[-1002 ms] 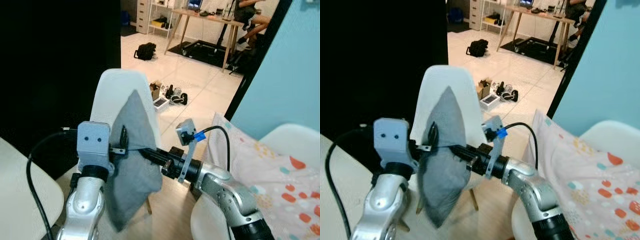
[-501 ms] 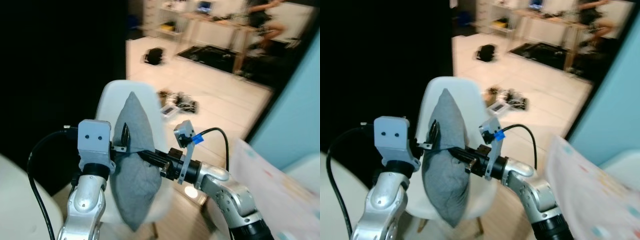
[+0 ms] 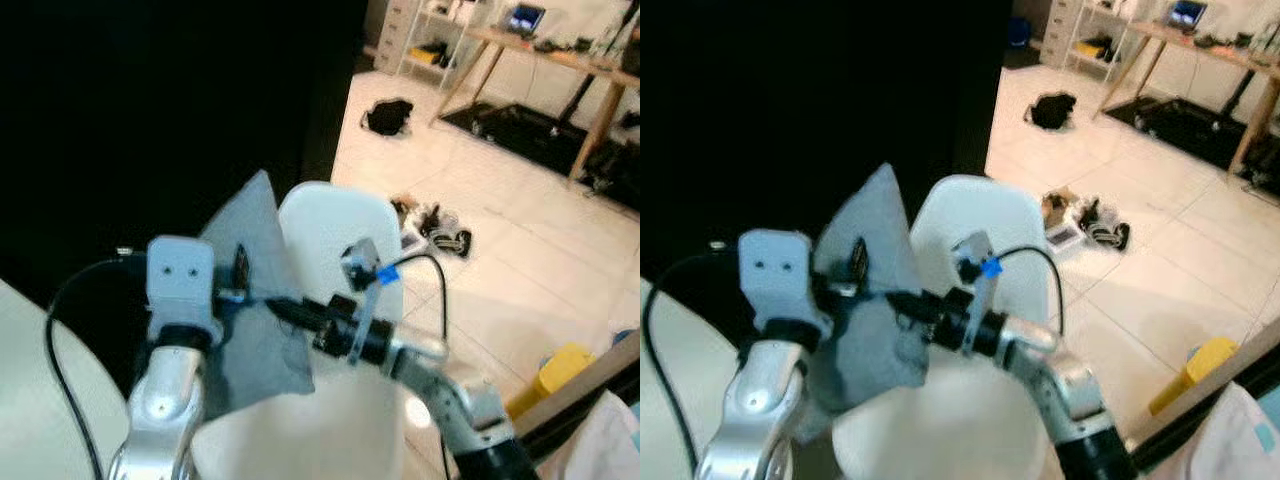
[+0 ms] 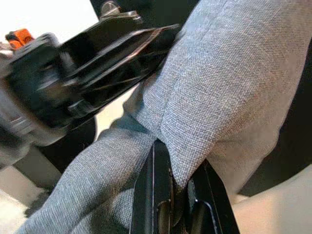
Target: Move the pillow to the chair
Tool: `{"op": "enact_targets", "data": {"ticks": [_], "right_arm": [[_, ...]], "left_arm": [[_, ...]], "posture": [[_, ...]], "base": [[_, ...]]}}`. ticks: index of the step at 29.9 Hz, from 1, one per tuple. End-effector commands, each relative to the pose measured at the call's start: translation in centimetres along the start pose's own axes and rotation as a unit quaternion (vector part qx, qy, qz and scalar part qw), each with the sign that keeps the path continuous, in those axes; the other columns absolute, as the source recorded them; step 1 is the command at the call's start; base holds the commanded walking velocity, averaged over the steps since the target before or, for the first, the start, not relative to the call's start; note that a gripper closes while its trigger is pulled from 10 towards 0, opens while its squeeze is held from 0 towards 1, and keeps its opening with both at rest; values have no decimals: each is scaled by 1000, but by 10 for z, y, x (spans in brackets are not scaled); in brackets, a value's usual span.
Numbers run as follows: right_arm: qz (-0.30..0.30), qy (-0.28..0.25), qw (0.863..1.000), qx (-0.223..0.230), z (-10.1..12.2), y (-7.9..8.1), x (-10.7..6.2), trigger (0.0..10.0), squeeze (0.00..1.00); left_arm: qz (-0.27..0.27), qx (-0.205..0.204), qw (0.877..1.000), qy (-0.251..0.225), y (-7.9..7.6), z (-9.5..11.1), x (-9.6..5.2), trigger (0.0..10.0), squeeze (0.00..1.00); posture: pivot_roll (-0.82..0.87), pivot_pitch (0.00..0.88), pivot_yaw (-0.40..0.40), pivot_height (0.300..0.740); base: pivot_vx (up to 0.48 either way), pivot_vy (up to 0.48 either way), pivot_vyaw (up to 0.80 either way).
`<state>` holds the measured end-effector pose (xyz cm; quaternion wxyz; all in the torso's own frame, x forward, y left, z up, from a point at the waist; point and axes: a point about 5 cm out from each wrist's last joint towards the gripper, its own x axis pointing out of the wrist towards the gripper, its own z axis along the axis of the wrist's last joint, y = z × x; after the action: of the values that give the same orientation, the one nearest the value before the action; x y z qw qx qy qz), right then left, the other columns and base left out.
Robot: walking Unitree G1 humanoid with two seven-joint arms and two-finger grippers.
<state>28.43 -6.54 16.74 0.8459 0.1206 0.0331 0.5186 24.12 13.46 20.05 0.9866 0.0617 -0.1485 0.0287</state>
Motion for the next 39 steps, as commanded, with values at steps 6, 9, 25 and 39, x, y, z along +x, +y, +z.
{"op": "enact_targets", "data": {"ticks": [6,9,25,39], "right_arm": [[-62,55,997,0,-5,-13,3,10000,0],[-75,77,994,-2,-8,-17,2,10000,0],[-23,80,994,73,-3,-6,5,10000,0],[-56,122,989,54,-6,-16,5,10000,0]], "left_arm": [[-3,2,1000,22,-1,-8,-2,10000,0],[-5,1,1000,25,-1,-9,-2,10000,0],[-9,5,1000,25,0,-9,-3,10000,0],[-7,4,1000,24,0,-9,-2,10000,0]], "posture": [[44,0,-118,720],[44,0,-119,710],[49,0,-119,655],[44,0,-122,620]], "base": [[0,0,0],[0,0,0],[0,0,0],[0,0,0]]}}
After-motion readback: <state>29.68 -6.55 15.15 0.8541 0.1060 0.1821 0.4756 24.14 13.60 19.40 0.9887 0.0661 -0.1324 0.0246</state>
